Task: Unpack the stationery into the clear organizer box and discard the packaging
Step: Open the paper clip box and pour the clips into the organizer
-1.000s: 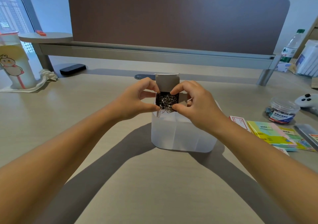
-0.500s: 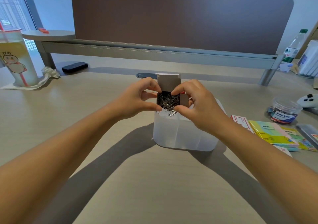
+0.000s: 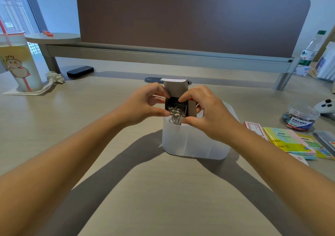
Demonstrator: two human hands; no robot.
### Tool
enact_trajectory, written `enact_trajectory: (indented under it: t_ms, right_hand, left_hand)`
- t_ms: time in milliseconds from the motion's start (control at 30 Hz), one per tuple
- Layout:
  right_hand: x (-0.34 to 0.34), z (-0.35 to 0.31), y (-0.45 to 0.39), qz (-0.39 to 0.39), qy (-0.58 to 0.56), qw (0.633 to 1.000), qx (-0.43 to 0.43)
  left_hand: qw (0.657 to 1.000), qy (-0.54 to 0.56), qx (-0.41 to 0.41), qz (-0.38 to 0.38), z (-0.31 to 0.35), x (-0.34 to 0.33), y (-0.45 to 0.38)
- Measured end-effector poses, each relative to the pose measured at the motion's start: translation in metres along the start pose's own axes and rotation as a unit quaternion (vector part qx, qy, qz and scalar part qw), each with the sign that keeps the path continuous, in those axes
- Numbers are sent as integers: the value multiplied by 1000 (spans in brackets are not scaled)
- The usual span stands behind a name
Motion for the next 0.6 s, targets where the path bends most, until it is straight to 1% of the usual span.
enact_trajectory:
  t_ms: [200, 367, 600]
  right_hand:
    - [-1, 1, 1, -13, -1, 1000, 8]
    - [2, -1, 4, -10, 9, 1000, 20]
    - [5, -6, 8, -3, 9, 1000, 23]
  left_hand:
    - [1000, -7, 5, 5, 0, 0, 0]
    - [1000, 16, -3, 6, 0, 1, 2]
    - [1000, 14, -15, 18, -1, 3, 5]
Point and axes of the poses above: each hand's wrist, its own y-axis away from the middle knuckle, its own x-axis out of the back of the hand, z = x × y, the point moved 10 cm from there along -y, towards the middle knuckle, and after that the axes turned 11 degrees about y, right-handed, at the moved point
